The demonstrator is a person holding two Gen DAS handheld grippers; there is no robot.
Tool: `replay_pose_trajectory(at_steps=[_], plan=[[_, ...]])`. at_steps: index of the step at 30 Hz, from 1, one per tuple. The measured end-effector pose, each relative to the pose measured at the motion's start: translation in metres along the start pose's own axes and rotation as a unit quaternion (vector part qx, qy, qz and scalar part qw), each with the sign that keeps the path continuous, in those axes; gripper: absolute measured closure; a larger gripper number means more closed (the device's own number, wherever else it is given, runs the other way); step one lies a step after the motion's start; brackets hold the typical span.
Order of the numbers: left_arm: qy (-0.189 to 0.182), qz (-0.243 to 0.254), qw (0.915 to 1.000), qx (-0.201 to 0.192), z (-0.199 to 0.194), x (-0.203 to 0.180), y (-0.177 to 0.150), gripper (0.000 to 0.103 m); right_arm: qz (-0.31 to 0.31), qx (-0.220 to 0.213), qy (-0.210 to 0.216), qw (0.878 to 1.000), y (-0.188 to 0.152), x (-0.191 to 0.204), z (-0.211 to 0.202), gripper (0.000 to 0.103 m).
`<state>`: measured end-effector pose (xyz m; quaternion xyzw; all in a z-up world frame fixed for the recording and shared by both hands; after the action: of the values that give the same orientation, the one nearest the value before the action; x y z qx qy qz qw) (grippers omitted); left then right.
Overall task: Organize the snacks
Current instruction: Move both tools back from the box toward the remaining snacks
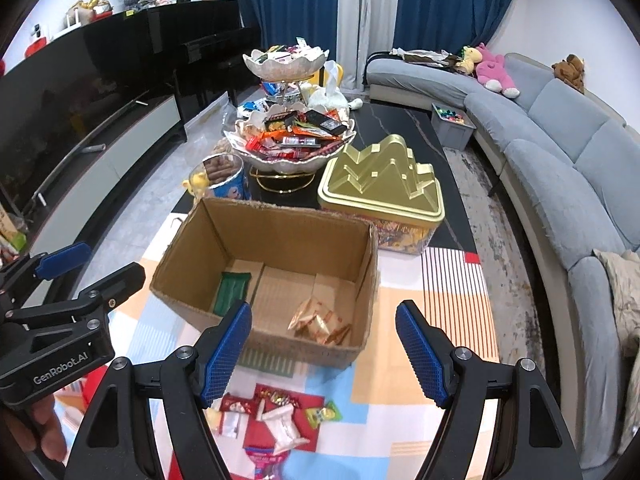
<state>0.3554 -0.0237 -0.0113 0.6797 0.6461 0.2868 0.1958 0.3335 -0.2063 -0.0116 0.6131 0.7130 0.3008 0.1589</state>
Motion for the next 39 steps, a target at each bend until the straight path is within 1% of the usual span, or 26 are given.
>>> replay_pose_trajectory(at_steps=[7,14,25,39], plan=[[0.004,0.010,0.9999,0.005,-0.005,0.000,-0.022,0.026,0.002,0.010,0.000,1.000,-0.022,0.003,-0.001,0.028],[0.007,0.017,0.9997,0.013,-0.006,0.001,-0.050,0.026,0.000,0.024,0.004,1.000,-0.048,0.009,0.001,0.028],[0.009,0.026,0.9990,0.035,0.001,0.004,-0.095,0.026,-0.002,0.051,0.011,0.999,-0.088,0.023,0.008,0.028],[0.005,0.037,0.9977,0.057,0.013,0.003,-0.138,0.026,-0.003,0.086,0.015,0.996,-0.129,0.031,0.020,0.028]])
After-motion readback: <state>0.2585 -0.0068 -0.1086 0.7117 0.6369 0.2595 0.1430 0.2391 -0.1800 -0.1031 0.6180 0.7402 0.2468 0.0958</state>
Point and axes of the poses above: each gripper's, at about its wrist camera, not at the fingertips, and z roughly the way its jaws point, x to its left, y to its top, the point moved 3 cm from there along z, roughly the way its jaws point, and after that the axes turned 11 degrees about y, right-handed, at the moved point
